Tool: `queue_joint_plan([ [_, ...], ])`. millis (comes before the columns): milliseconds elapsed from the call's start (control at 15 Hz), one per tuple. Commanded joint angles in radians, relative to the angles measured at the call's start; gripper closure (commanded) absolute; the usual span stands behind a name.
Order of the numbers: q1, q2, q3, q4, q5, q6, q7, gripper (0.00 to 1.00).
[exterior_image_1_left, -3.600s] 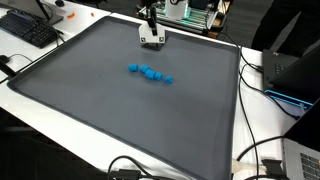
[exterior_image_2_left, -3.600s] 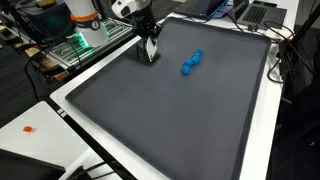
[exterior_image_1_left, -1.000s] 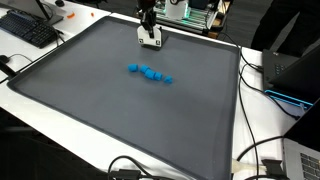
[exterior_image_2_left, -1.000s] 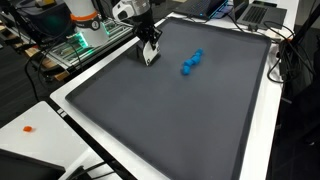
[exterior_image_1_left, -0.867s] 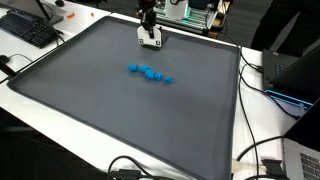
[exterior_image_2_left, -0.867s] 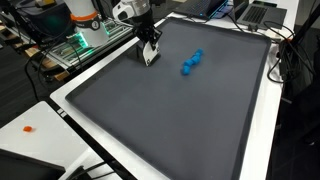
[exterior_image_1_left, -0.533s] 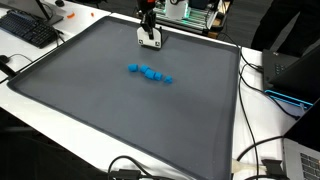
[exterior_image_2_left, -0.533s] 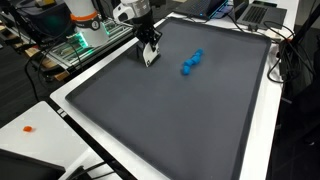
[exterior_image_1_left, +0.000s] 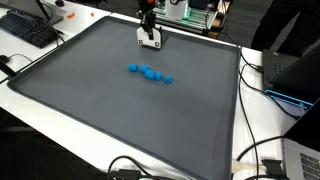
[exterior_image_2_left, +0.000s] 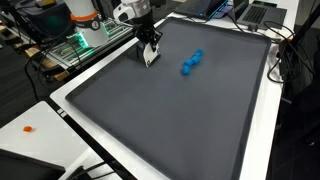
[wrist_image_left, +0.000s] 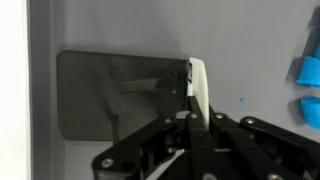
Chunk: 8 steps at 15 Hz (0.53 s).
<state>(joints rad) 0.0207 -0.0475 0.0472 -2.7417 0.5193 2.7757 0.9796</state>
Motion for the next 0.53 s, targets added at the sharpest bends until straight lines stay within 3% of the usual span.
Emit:
queue_joint_plan([
  [0, 0.013, 0.025, 0.002, -0.005, 0.005, 0.004, -0.010, 0.99],
  [467, 0.018, 0.028, 0.006, -0.004, -0.007, -0.005, -0.010, 0.99],
])
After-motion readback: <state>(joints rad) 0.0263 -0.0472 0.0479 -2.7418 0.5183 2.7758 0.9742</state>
